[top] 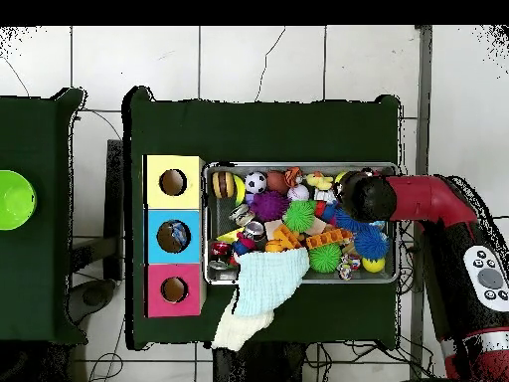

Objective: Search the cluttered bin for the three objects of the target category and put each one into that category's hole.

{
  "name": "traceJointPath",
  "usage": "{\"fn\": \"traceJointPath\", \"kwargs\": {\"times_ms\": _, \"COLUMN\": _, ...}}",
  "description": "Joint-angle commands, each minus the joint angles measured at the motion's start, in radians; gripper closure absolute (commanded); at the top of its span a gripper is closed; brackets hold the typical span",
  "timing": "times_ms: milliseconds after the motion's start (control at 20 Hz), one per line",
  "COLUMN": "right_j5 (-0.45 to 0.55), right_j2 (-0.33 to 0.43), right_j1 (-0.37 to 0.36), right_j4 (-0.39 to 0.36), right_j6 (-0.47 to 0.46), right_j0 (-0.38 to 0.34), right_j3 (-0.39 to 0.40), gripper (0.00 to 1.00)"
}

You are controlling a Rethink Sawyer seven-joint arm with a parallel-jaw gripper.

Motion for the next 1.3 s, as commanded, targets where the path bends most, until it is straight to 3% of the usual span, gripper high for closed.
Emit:
{"fn": "traceJointPath", "kwargs": {"times_ms": 50, "right_j5": 0.024, "right_j2": -0.126, "right_j1": 0.012, "right_j4": -0.149, "right_j6": -0.037, "right_j0": 0.095, "right_j3": -0.055, "gripper": 0.00}}
{"fn": "traceJointPath", "kwargs": {"times_ms": 750, "right_j5": 0.036, "right_j2": -0.153, "right_j1": 0.057, "right_j4": -0.102, "right_j6": -0.039, "right_j0": 0.089, "right_j3": -0.050, "gripper": 0.00}}
{"fn": "traceJointPath", "kwargs": {"times_ms": 1300, "right_j5": -0.023, "right_j2": -0.212, "right_j1": 0.058, "right_j4": -0.152, "right_j6": -0.017, "right_j0": 0.101, "right_j3": -0.059, "gripper": 0.00}}
